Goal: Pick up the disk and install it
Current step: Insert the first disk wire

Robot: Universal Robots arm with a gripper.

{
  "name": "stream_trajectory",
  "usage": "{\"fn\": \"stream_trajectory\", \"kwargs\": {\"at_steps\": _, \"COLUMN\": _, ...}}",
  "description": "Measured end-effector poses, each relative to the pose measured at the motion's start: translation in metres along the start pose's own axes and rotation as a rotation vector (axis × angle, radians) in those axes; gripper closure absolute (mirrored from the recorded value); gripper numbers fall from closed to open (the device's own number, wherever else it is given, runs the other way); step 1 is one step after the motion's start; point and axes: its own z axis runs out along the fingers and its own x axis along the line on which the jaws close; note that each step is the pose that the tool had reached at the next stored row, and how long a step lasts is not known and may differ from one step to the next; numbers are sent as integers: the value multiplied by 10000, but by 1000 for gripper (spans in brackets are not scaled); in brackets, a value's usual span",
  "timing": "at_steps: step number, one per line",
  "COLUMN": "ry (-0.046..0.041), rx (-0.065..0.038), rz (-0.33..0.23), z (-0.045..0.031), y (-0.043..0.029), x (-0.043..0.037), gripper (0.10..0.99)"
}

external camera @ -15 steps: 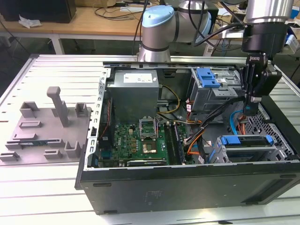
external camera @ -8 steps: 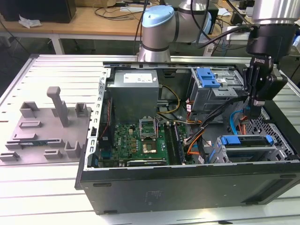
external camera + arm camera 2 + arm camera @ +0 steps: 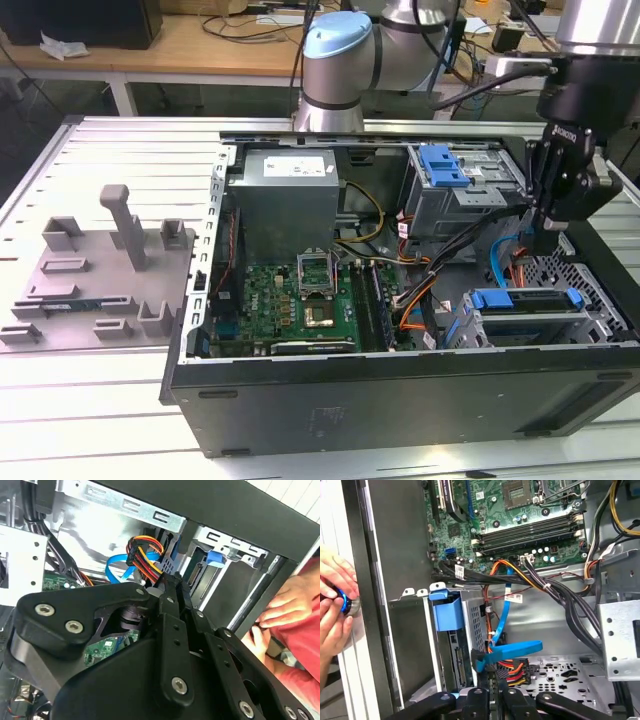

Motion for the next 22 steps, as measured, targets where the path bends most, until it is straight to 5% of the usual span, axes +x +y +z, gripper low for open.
{"fn": "stream_trajectory", "kwargs": {"at_steps": 3, "ry": -354, "rx": -54, "rz": 2, "z": 43, "y": -21, "x": 142, "gripper": 918}}
{"fn": "stream_trajectory", "kwargs": {"at_steps": 6, "ry": -526, "rx": -81, "rz": 4, "z": 62, "y": -33, "x": 219, "gripper": 918}}
{"fn": "stream_trajectory", "kwargs": {"at_steps": 11, "ry": -662, "rx": -77, "rz": -80, "z": 69, "y": -41, "x": 278, "gripper": 918}}
{"fn": "stream_trajectory", "kwargs": {"at_steps": 14, "ry": -693, "rx": 58, "rz": -623, "z": 68, "y": -40, "x": 279, "gripper": 918}}
{"fn": "stream_trajectory", "kwargs": {"at_steps": 16, "ry": -769, "rx": 39, "rz": -723, "z": 68, "y": -40, "x": 282, "gripper": 918}}
{"fn": "stream_trajectory", "kwargs": {"at_steps": 17, "ry": -1092, "rx": -30, "rz": -727, "z": 69, "y": -41, "x": 293, "gripper": 918}}
{"fn": "stream_trajectory", "kwargs": {"at_steps": 22, "ry": -2161, "rx": -185, "rz": -723, "z": 56, "y": -51, "x": 350, "gripper": 918}}
